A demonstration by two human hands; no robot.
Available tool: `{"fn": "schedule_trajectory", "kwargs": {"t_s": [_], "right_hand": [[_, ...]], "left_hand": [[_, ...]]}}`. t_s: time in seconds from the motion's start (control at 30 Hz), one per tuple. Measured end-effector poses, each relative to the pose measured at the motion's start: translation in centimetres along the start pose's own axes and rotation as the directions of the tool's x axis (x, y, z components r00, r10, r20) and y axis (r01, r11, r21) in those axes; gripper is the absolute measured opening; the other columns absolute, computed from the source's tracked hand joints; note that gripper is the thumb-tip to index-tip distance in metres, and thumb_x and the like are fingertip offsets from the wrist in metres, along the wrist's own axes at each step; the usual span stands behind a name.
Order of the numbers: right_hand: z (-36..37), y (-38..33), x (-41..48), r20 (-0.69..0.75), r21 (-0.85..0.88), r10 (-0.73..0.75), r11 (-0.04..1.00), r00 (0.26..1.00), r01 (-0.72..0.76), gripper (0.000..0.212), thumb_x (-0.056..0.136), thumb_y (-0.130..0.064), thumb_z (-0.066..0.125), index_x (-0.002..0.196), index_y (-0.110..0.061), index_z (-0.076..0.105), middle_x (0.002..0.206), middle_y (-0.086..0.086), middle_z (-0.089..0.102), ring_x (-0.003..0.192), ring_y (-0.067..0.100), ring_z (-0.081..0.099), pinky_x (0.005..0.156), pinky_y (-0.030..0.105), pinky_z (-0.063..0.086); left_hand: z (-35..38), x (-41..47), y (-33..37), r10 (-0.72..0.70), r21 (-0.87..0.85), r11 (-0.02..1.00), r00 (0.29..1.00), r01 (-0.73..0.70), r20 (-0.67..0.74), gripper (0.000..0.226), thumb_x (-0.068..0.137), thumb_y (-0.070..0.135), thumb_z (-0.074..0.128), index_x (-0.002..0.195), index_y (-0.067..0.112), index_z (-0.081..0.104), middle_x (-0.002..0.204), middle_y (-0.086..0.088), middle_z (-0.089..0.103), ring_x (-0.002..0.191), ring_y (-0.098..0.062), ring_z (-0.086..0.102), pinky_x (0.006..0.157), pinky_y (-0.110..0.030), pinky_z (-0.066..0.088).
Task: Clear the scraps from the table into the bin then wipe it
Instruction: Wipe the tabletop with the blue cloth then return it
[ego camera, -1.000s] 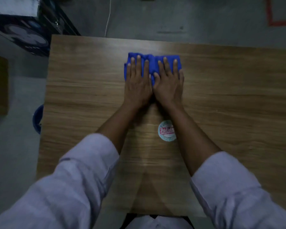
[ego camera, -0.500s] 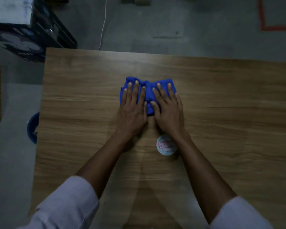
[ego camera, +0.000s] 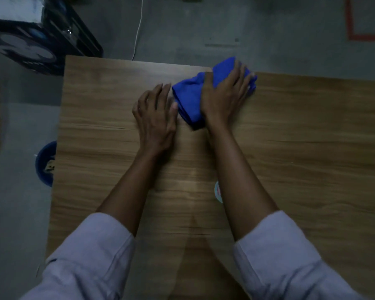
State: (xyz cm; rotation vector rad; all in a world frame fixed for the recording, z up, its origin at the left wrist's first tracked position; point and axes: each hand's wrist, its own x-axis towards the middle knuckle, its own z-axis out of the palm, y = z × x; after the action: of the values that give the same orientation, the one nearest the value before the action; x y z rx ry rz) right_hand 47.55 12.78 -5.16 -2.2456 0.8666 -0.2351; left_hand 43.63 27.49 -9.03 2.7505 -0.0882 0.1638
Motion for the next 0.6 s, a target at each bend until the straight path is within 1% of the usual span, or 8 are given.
{"fn": "schedule_trajectory", "kwargs": {"t_s": [0.07, 0.17, 0.23, 0.3, 0.37, 0.43, 0.53, 0.6], "right_hand": [[1.9, 0.2, -0.6, 0.058, -0.221, 0.084, 0.973, 0.995, -0.069, 0.084, 0.099, -0.060, 0.045, 0.163, -0.012, 0.021, 0.171, 0.017, 0.007, 0.158, 0.037, -0.004, 0.126, 0.043, -0.005], [2.0, 3.4, -0.6, 0.052, -0.387, -0.114, 0.914, 0.992, 0.125, 0.084, 0.097, -0.058, 0.040, 0.162, -0.009, 0.021, 0.170, 0.020, 0.009, 0.157, 0.040, 0.001, 0.127, 0.046, 0.002], [0.7, 5.9, 0.3, 0.041, -0.399, -0.213, 0.892, 0.976, 0.211, 0.076, 0.095, -0.042, 0.044, 0.160, -0.006, 0.029, 0.169, 0.020, 0.017, 0.157, 0.040, 0.008, 0.127, 0.045, 0.007], [-0.2, 6.9, 1.1, 0.031, -0.405, -0.209, 0.891, 0.977, 0.203, 0.073, 0.093, -0.031, 0.044, 0.159, -0.005, 0.031, 0.168, 0.018, 0.021, 0.157, 0.039, 0.012, 0.127, 0.043, 0.008], [0.4, 5.7, 1.2, 0.015, -0.396, -0.173, 0.903, 0.985, 0.165, 0.073, 0.091, -0.028, 0.040, 0.159, -0.001, 0.030, 0.167, 0.020, 0.022, 0.157, 0.039, 0.014, 0.127, 0.043, 0.007], [2.5, 3.2, 0.6, 0.057, -0.366, -0.259, 0.893, 0.964, 0.262, 0.073, 0.089, -0.026, 0.037, 0.156, 0.002, 0.034, 0.164, 0.023, 0.029, 0.154, 0.041, 0.022, 0.126, 0.045, 0.009], [6.8, -0.6, -0.4, 0.188, -0.252, -0.504, 0.805, 0.843, 0.537, 0.067, 0.086, -0.024, 0.036, 0.145, 0.005, 0.051, 0.151, 0.025, 0.049, 0.143, 0.043, 0.044, 0.122, 0.042, 0.015], [8.1, -2.5, -1.1, 0.321, -0.144, -0.550, 0.776, 0.771, 0.614, 0.065, 0.087, -0.020, 0.041, 0.146, 0.003, 0.050, 0.153, 0.022, 0.047, 0.146, 0.040, 0.040, 0.123, 0.040, 0.013]], "left_hand": [[0.3, 0.1, -0.4, 0.009, -0.010, 1.000, 1.000, -0.009, 0.007, 0.054, 0.105, 0.042, 0.035, 0.152, 0.018, 0.044, 0.156, -0.004, 0.045, 0.142, -0.027, 0.038, 0.117, -0.043, 0.023], [0.7, 0.2, -0.5, 0.050, -0.068, 0.996, 0.998, -0.051, -0.023, 0.054, 0.105, 0.038, 0.038, 0.151, 0.011, 0.046, 0.154, -0.007, 0.048, 0.144, -0.029, 0.039, 0.123, -0.045, 0.020], [0.7, 0.2, -0.7, 0.060, -0.127, 0.990, 0.997, -0.066, -0.045, 0.054, 0.104, 0.037, 0.040, 0.150, 0.008, 0.045, 0.154, -0.009, 0.048, 0.145, -0.029, 0.038, 0.125, -0.044, 0.018], [0.5, 0.1, -0.6, 0.053, -0.189, 0.980, 0.998, -0.060, -0.045, 0.058, 0.103, 0.040, 0.041, 0.151, 0.007, 0.044, 0.155, -0.010, 0.046, 0.146, -0.029, 0.036, 0.126, -0.043, 0.017], [0.5, 0.2, -0.4, 0.040, -0.247, 0.968, 0.999, -0.045, -0.025, 0.063, 0.101, 0.043, 0.045, 0.152, 0.007, 0.041, 0.157, -0.011, 0.043, 0.149, -0.029, 0.032, 0.125, -0.045, 0.018], [0.6, 0.3, -0.5, 0.032, -0.288, 0.957, 0.999, -0.038, -0.025, 0.068, 0.100, 0.045, 0.047, 0.154, 0.004, 0.038, 0.160, -0.014, 0.038, 0.151, -0.030, 0.028, 0.125, -0.048, 0.020], [0.4, 0.3, -0.7, 0.002, -0.363, 0.931, 0.998, -0.028, -0.070, 0.069, 0.102, 0.044, 0.041, 0.154, -0.002, 0.035, 0.162, -0.018, 0.033, 0.153, -0.033, 0.025, 0.124, -0.052, 0.021], [0.2, 0.4, -0.8, -0.052, -0.454, 0.891, 0.995, 0.006, -0.088, 0.068, 0.103, 0.040, 0.038, 0.154, -0.004, 0.032, 0.163, -0.021, 0.030, 0.154, -0.033, 0.022, 0.124, -0.052, 0.020]]}}
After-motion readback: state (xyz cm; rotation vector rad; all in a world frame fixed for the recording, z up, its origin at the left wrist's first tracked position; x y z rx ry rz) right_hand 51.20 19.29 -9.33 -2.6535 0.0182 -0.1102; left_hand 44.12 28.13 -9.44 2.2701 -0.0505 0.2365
